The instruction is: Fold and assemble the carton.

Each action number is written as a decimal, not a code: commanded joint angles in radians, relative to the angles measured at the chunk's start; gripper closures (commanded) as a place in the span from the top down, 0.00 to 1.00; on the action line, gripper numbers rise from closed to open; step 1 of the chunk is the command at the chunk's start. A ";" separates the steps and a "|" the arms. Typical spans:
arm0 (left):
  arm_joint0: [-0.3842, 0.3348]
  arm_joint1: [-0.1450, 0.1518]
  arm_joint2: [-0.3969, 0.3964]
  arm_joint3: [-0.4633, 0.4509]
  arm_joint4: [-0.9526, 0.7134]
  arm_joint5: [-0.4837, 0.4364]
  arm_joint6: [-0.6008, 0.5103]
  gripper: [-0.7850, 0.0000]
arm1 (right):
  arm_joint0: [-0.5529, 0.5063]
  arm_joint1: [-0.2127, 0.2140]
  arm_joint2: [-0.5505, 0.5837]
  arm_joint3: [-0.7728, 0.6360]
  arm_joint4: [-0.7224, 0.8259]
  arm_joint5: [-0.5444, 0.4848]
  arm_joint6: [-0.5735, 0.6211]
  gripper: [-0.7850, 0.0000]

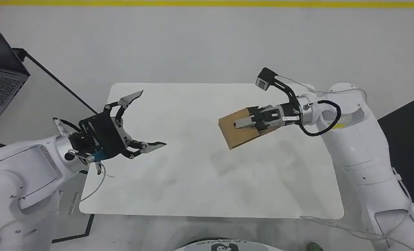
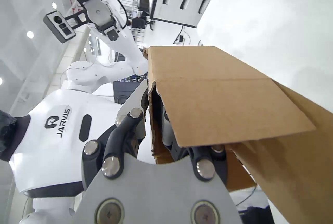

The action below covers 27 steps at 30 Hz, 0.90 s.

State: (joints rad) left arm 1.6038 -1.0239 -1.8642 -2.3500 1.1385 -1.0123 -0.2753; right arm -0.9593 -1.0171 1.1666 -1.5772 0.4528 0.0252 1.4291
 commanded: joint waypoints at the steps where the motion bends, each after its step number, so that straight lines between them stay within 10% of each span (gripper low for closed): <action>1: 0.000 0.000 0.000 0.000 0.000 0.000 0.000 1.00 | -0.001 0.000 0.000 0.001 0.004 0.001 0.000 0.00; 27: 0.034 0.090 0.004 0.237 0.006 0.000 0.180 1.00 | 0.001 0.000 -0.001 -0.013 -0.016 -0.005 -0.012 0.00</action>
State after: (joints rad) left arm 1.6378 -0.9334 -1.8603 -2.1129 1.1446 -1.0123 -0.0952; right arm -0.9597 -1.0171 1.1666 -1.5784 0.4550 0.0250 1.4274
